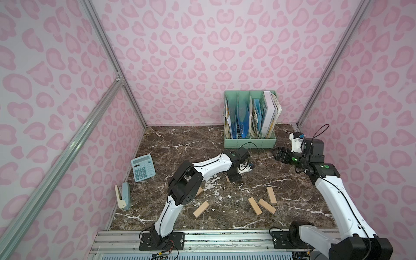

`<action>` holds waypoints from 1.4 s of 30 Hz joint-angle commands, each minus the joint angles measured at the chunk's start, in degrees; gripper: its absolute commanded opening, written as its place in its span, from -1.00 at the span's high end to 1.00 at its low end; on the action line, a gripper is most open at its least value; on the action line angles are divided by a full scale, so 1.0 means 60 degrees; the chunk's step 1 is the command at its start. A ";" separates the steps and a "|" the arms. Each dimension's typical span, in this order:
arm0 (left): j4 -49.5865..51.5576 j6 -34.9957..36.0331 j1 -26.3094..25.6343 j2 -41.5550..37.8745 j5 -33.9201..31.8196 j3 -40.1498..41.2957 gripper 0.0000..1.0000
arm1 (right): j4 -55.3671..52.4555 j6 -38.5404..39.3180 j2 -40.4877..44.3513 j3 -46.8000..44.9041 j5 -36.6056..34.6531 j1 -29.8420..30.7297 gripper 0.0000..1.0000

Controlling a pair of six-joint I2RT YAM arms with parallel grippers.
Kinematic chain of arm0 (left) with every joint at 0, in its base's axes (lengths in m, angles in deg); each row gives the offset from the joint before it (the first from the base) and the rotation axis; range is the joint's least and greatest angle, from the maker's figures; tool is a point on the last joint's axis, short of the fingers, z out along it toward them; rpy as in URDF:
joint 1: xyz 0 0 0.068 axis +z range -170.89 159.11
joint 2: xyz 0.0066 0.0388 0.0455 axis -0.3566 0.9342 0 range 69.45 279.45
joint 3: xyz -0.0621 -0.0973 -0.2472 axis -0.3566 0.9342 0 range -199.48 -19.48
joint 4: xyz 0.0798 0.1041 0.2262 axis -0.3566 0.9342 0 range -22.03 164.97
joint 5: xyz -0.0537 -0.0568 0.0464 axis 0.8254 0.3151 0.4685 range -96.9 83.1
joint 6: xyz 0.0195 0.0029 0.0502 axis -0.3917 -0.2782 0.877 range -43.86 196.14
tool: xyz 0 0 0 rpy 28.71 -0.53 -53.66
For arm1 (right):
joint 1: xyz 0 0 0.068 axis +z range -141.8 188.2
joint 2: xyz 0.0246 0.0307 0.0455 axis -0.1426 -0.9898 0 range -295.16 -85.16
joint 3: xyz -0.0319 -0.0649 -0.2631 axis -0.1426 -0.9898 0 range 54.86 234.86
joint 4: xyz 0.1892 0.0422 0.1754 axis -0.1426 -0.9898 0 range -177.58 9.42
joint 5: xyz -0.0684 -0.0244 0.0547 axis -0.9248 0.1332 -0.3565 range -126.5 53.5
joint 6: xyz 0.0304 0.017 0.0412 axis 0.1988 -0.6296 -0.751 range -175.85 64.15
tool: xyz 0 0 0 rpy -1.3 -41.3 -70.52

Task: Assemble the number 6 with building blocks
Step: Move the building block to the center of the board, then adjust the building block at the center of the board.

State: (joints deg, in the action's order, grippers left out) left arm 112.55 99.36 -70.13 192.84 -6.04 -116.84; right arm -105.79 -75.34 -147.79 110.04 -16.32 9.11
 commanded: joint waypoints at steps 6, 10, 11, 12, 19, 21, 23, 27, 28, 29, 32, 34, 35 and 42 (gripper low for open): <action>-0.0119 0.0332 0.0002 -0.0161 0.0080 0.0071 0.20 | 0.0408 -0.0242 -0.0094 -0.0068 0.0269 0.0017 -0.77; -0.0233 0.0348 0.0002 -0.0146 -0.0138 0.0012 0.13 | 0.0346 -0.0238 -0.0051 -0.0091 0.0284 0.0022 -0.77; -0.0248 0.0334 0.0004 -0.0154 -0.0180 -0.0014 0.12 | 0.0335 -0.0237 -0.0036 -0.0089 0.0291 0.0017 -0.77; -0.0290 0.0313 0.0010 -0.0159 -0.0288 -0.0028 0.12 | 0.0320 -0.0234 -0.0014 -0.0120 0.0289 0.0016 -0.77; -0.0387 -0.1019 0.0017 -0.0959 -0.2250 -0.0599 0.03 | 0.0036 0.0369 -0.0190 -0.0151 0.0175 0.0037 -0.93; -0.0325 -0.1713 0.0154 -0.1647 -0.3448 -0.0748 -0.02 | -0.0116 0.0949 -0.0569 -0.0119 0.0441 0.0039 -0.99; 0.0042 -0.2765 0.0546 -0.2401 -0.3948 -0.0937 -0.06 | -0.0334 0.1465 -0.1142 0.0005 0.0961 0.0130 -0.99; 0.0442 -0.5190 0.1448 -0.4541 -0.4112 0.0138 -0.08 | -0.0940 0.1904 -0.2487 0.0550 0.1155 0.0770 -0.98; 0.0388 -0.5776 0.1702 -0.5102 -0.4209 0.0713 -0.16 | -0.1011 0.1865 -0.2711 0.0668 0.1084 0.0981 -0.89; 0.0304 -0.6493 0.2090 -0.5726 -0.4079 0.1492 -0.19 | -0.1078 0.1802 -0.2914 0.0790 0.0998 0.1272 -0.74; 0.0092 -0.8559 0.3119 -0.7488 -0.3072 0.3941 -0.19 | -0.1314 0.1682 -0.3407 0.0957 0.0572 0.2082 -0.13; -0.0555 -0.8626 0.3114 -0.8443 -0.2270 0.5362 -0.20 | -0.1548 0.1537 -0.3645 0.1012 0.0318 0.2457 0.41; -0.0749 -0.8823 0.3026 -0.8816 -0.2088 0.6015 -0.21 | -0.1608 0.1495 -0.3731 0.0980 0.0298 0.2648 0.48; -0.0504 -1.0448 0.2919 -0.9357 -0.1771 0.7637 -0.21 | -0.1678 0.0711 -0.4235 0.0837 0.0330 0.4227 0.71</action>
State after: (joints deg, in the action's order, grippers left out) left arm 110.84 42.79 -52.44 136.56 -18.72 -72.47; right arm -114.78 -68.14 -172.75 115.37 -13.65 32.03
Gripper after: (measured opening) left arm 0.606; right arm 0.146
